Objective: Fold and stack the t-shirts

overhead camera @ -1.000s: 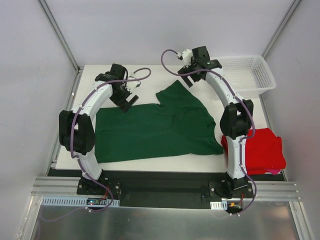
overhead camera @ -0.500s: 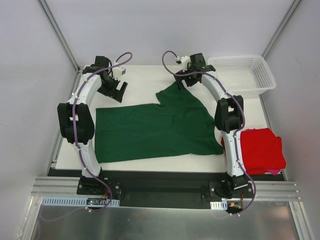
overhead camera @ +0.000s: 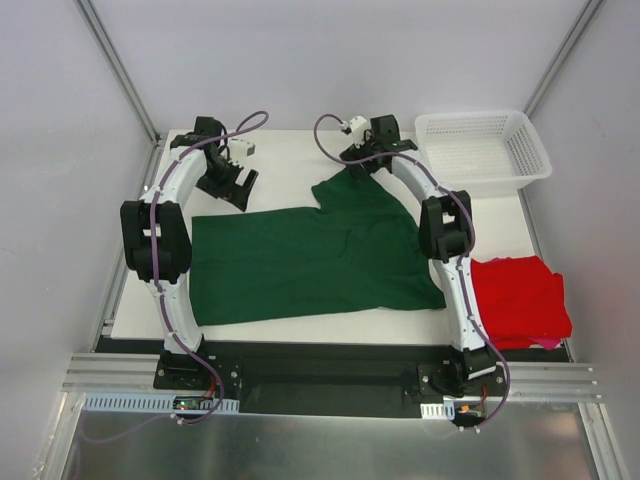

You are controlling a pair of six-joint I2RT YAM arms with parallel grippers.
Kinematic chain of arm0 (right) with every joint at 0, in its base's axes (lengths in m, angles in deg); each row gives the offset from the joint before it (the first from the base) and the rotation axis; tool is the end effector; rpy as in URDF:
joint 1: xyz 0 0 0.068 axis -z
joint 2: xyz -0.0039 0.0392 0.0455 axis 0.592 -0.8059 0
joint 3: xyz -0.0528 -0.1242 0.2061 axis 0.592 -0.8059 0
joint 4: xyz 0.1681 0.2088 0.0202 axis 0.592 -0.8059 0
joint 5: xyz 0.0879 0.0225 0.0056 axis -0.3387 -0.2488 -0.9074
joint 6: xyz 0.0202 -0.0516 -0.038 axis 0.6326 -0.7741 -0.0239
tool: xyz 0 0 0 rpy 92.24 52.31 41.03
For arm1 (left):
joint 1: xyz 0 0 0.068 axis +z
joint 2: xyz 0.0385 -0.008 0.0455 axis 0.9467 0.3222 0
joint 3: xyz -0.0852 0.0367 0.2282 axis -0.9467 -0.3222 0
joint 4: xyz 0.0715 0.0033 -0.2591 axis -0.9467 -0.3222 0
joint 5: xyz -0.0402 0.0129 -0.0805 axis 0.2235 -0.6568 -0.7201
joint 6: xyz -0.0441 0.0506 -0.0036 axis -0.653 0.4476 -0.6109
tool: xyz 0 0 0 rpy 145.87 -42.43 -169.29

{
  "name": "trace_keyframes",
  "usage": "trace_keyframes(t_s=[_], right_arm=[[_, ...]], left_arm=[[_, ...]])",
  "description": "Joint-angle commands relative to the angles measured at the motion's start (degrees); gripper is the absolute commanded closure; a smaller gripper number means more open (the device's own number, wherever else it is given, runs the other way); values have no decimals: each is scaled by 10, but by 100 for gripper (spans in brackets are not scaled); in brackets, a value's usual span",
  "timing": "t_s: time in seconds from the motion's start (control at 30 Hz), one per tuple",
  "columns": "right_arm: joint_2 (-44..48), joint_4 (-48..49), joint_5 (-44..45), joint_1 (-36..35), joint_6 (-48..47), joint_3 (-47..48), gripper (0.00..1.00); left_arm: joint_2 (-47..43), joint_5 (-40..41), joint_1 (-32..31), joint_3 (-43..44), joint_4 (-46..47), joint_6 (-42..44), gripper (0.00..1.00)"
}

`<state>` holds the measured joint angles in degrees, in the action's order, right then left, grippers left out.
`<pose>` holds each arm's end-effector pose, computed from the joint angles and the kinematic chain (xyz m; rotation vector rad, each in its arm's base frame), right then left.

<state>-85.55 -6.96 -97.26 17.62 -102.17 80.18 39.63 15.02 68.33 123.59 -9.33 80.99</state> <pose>0.5438 0.1941 0.1645 -1.1630 1.8758 0.0000 0.4366 -0.0344 0.2106 0.7002 2.5102 -0.1710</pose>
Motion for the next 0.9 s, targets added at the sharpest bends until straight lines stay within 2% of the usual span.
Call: trace_keyframes(t_s=[0.0,0.27,0.67,0.87], right_arm=[[-3,7,35,-22,-85,29,3],[-24,20,70,-29,-145,40,4],[-33,63,98,-32,-145,36,1],[-33,41,86,-35,-159,38,13]], left_arm=[[3,-16,6,24,-12,8,1],[9,-18,5,31,-16,8,1],[15,-18,-2,30,-19,16,1],[17,-16,-9,33,-20,22,1]])
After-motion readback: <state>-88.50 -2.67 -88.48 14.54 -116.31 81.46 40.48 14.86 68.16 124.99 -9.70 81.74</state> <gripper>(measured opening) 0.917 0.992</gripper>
